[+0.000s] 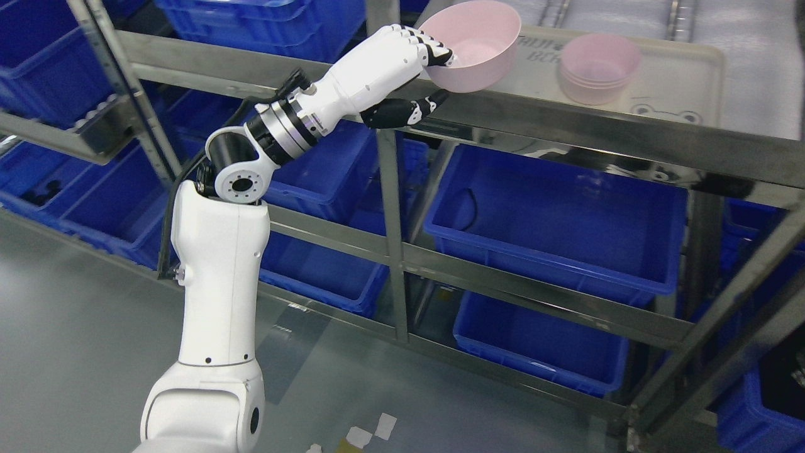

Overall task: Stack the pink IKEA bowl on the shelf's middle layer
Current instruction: 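Lower the pink bowl onto the pink bowl on the tray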

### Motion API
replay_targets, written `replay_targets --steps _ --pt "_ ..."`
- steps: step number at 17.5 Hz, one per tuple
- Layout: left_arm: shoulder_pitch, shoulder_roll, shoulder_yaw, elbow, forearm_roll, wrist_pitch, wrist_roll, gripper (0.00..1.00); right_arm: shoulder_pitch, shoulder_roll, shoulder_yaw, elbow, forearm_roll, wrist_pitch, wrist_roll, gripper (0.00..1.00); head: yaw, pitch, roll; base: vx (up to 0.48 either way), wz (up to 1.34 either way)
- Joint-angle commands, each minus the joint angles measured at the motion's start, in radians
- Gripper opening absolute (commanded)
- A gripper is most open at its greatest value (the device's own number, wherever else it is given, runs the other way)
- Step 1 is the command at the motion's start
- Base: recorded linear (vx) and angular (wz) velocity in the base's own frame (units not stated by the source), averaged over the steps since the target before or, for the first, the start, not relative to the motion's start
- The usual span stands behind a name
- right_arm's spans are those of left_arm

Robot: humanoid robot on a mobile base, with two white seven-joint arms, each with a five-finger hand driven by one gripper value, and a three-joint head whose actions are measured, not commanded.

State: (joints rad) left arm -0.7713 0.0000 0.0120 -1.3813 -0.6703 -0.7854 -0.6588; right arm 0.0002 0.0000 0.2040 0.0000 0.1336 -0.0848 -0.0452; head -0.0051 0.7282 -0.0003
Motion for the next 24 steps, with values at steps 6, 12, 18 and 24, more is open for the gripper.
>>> replay_targets --steps 6,12,18,24 --pt "-0.224 0.141 -0.06 0.323 -0.146 0.095 -0.045 0.05 0.015 -0.017 0.0 -0.017 0.001 0.0 -0.001 1.0 0.0 0.0 0.0 0.079 -0.66" --pt "-0.215 0.169 -0.124 0.341 -0.157 0.106 -0.082 0.05 0.015 -0.017 0.0 -0.017 0.0 0.0 -0.001 1.0 0.0 0.0 0.0 0.103 -0.34" --pt "-0.213 0.189 -0.191 0.344 -0.157 0.11 -0.111 0.05 0.015 -0.017 0.0 -0.017 0.0 0.0 -0.001 1.0 0.0 0.0 0.0 0.089 -0.15" --pt "-0.223 0.187 -0.224 0.344 -0.195 0.112 -0.117 0.06 0.015 -0.017 0.002 -0.017 0.0 0.0 -0.001 1.0 0.0 0.0 0.0 0.032 -0.02"
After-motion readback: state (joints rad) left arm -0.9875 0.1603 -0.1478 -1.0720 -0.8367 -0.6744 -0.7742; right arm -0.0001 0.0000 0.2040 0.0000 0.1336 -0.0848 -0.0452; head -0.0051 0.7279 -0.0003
